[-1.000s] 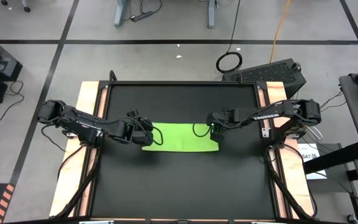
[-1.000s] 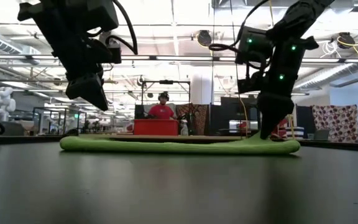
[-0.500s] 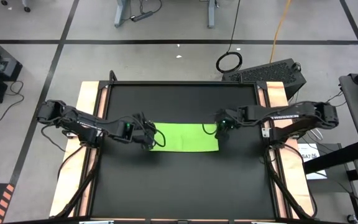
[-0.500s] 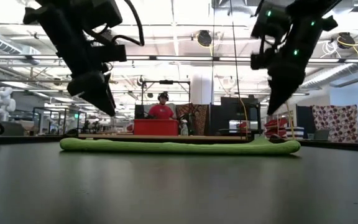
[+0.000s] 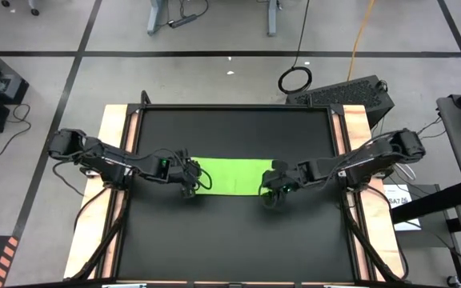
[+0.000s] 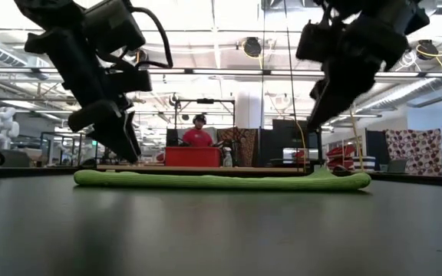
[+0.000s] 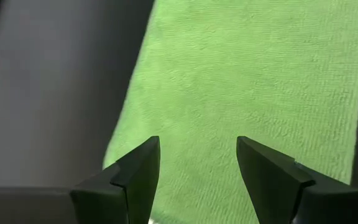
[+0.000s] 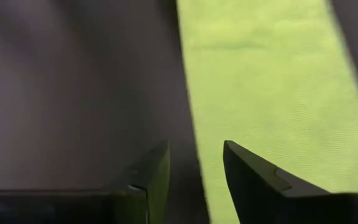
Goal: Roll towel into tight, uniform cylinder
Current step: Roll the green towel
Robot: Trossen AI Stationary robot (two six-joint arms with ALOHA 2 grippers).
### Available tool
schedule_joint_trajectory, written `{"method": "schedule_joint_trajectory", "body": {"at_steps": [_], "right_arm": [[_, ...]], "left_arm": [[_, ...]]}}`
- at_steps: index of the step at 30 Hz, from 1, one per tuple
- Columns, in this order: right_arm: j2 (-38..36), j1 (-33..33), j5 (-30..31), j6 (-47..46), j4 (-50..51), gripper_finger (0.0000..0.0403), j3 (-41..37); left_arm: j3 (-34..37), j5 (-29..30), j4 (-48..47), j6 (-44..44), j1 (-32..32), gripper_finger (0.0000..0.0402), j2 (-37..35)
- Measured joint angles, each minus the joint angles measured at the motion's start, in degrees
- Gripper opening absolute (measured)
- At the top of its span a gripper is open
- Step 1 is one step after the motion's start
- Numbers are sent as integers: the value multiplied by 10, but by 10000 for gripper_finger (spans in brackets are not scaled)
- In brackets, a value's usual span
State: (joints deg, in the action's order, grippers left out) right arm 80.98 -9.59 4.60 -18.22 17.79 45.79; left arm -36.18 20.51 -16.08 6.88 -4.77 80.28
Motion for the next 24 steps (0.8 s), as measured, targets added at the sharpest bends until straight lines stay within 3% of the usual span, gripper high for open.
{"method": "schedule_joint_trajectory", "body": {"at_steps": [14, 24], "right_arm": [[126, 7, 19, -25, -21, 112, 0], [131, 74, 91, 55, 56, 79, 1]], "left_arm": [[0, -54, 12, 4, 3, 219, 59], [-1, -84, 26, 118, -28, 219, 65]]}}
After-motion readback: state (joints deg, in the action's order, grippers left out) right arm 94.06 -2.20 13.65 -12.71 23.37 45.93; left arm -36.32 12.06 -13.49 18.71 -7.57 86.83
